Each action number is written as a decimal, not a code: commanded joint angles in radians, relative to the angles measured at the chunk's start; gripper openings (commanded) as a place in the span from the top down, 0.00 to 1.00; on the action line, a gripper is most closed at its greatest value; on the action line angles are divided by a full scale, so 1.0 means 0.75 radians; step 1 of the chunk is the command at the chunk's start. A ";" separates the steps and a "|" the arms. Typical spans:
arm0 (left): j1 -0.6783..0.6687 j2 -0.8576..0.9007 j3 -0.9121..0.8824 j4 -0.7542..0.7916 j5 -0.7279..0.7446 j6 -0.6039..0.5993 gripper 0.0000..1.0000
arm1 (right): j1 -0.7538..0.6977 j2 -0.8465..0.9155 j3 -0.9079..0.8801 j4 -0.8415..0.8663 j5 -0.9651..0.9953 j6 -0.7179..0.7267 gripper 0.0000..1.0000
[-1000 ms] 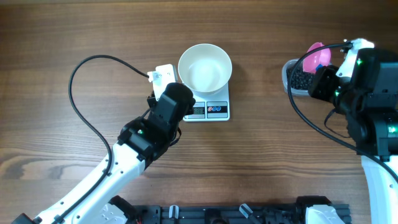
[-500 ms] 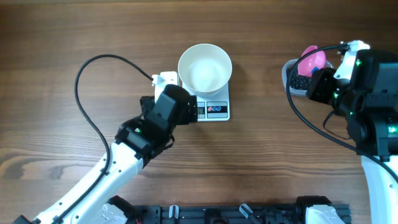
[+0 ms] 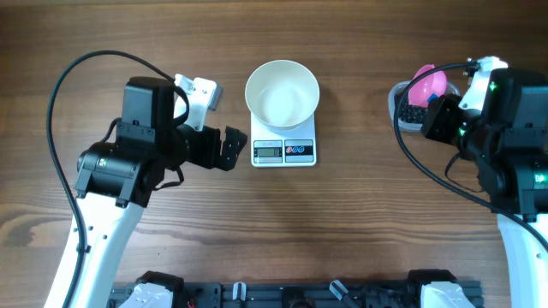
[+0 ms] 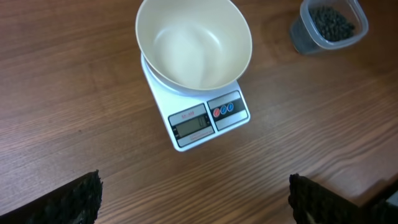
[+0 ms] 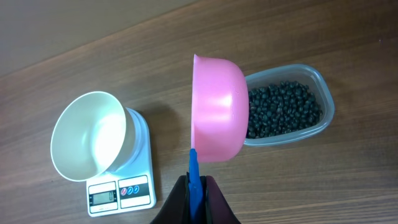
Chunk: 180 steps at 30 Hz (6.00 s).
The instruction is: Scoop item into bowl and weigh 150g on scale
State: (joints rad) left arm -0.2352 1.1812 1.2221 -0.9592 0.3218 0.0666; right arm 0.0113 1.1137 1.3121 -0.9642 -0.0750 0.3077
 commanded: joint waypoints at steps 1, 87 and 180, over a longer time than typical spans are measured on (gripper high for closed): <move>-0.004 -0.005 0.016 -0.019 0.040 0.108 0.00 | -0.005 0.011 0.033 0.003 -0.017 -0.027 0.96; -0.004 -0.035 0.023 -0.079 0.039 0.281 0.00 | -0.005 0.011 0.033 -0.090 -0.156 -0.167 0.96; -0.003 -0.018 0.244 -0.388 -0.031 0.554 0.00 | -0.005 0.011 0.033 -0.068 -0.101 -0.271 0.96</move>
State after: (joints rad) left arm -0.2363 1.1610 1.3869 -1.2533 0.2974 0.4919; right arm 0.0113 1.1137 1.3121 -1.0168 -0.1711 0.1253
